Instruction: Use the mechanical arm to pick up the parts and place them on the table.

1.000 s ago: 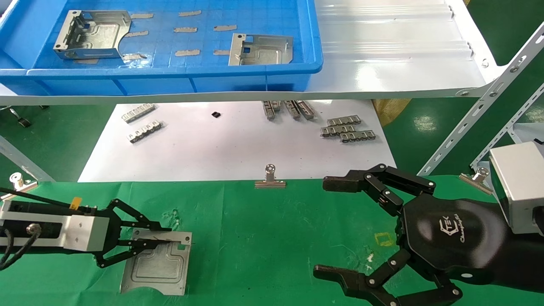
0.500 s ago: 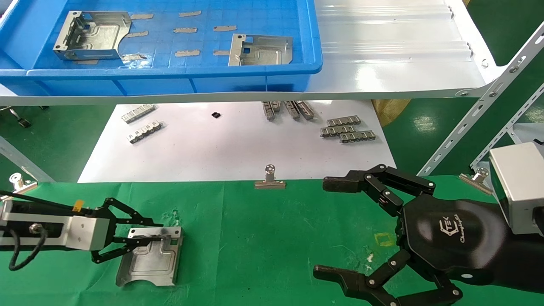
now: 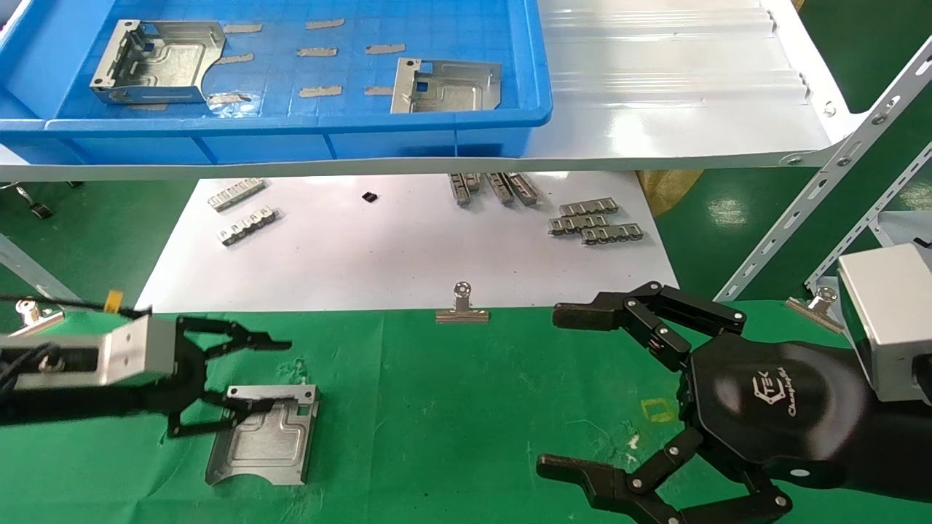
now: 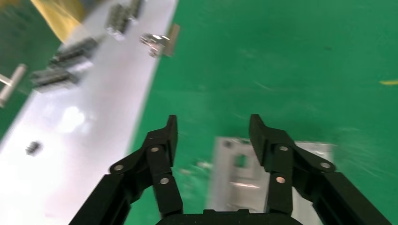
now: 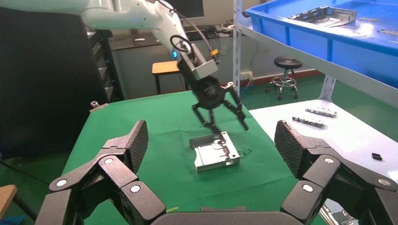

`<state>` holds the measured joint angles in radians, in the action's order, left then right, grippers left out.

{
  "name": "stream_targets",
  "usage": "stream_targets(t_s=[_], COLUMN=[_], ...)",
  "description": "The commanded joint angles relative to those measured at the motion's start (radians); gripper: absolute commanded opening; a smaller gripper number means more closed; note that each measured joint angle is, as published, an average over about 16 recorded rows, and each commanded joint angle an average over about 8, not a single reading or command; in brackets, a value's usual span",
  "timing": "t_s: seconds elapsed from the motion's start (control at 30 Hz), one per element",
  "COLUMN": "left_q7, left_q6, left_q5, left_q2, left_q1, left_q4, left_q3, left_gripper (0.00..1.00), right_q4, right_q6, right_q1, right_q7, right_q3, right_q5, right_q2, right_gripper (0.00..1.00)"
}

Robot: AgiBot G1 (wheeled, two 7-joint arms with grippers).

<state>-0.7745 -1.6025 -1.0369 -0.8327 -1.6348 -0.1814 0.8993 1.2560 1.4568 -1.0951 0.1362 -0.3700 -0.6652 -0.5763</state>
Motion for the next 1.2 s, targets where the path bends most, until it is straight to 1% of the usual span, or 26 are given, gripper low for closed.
stream_targets(t_s=[0.03,0.23,0.37,1.2], left_q7=[0.047,0.050,0.067,0.439], left_q6=[-0.002,-0.001,0.001,0.045], left_q5=[0.021,0.025,0.028,0.145], left_q2=[0.010,0.013,0.016,0.102], left_q1=[0.015,0.021,0.030,0.251], left_q4=[-0.010,-0.019,-0.043,-0.483], left_q3=[0.000,-0.001,-0.016,-0.266], left_gripper=[1.00,1.00,1.00,1.00], right_q4=[0.000,0.000,0.000,0.000], right_q6=[0.000,0.000,0.000,0.000], right_q1=[0.000,0.000,0.000,0.000], right_q7=[0.000,0.000,0.000,0.000], right_q3=[0.000,0.000,0.000,0.000], right_q5=[0.000,0.000,0.000,0.000], right_q2=[0.000,0.000,0.000,0.000], right_gripper=[1.00,1.00,1.00,1.00])
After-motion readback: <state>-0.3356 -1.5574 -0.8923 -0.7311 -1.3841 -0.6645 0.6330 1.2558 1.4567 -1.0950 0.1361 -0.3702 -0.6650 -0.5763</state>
